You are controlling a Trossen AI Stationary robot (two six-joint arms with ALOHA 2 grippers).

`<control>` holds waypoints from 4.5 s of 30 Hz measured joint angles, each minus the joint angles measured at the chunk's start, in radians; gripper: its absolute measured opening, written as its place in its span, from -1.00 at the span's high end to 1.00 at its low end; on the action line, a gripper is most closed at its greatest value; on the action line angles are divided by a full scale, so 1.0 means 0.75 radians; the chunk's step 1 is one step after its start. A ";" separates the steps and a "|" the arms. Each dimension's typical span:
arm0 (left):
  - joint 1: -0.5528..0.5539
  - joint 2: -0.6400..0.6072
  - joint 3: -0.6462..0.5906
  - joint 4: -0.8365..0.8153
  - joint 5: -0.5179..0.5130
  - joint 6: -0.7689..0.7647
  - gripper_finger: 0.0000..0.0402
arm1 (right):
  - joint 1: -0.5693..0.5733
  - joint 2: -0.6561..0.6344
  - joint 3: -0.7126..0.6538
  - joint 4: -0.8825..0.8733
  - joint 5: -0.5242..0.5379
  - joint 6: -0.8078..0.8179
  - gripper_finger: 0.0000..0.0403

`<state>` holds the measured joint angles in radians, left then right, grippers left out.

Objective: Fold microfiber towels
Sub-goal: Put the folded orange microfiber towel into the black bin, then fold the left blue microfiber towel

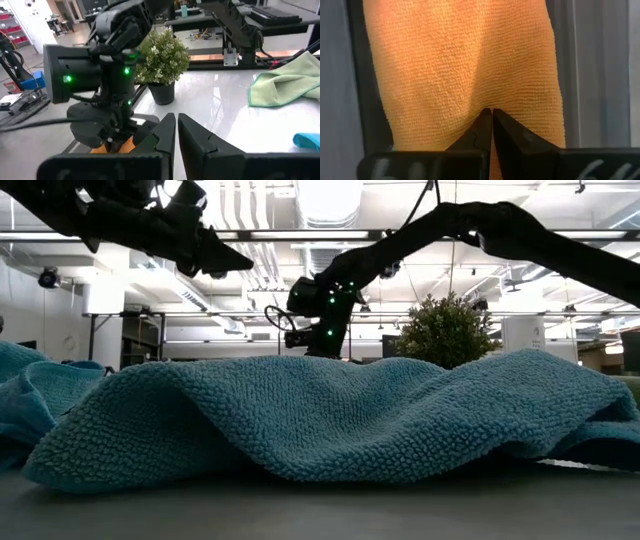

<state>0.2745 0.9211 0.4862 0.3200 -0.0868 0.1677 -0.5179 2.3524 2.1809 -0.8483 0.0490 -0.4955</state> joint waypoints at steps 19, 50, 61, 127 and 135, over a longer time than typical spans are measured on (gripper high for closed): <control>-0.001 0.002 -0.001 0.018 0.000 0.006 0.96 | 0.009 -0.056 -0.077 0.041 -0.004 -0.014 0.95; 0.000 0.010 -0.002 0.014 0.000 0.078 0.96 | 0.003 -0.075 -0.086 0.091 0.124 -0.088 0.95; 0.000 0.010 -0.002 0.016 0.000 0.078 0.96 | 0.038 -0.051 -0.080 -0.007 0.073 -0.143 0.95; -0.001 0.011 -0.003 0.008 0.000 0.072 0.96 | 0.083 -0.005 -0.062 0.145 -0.037 0.022 0.95; -0.001 0.011 -0.003 0.007 0.000 0.071 0.96 | 0.142 -0.127 -0.075 0.036 -0.041 0.063 0.95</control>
<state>0.2741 0.9295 0.4839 0.3254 -0.0866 0.2211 -0.4112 2.2569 2.1247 -0.8212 0.0185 -0.4480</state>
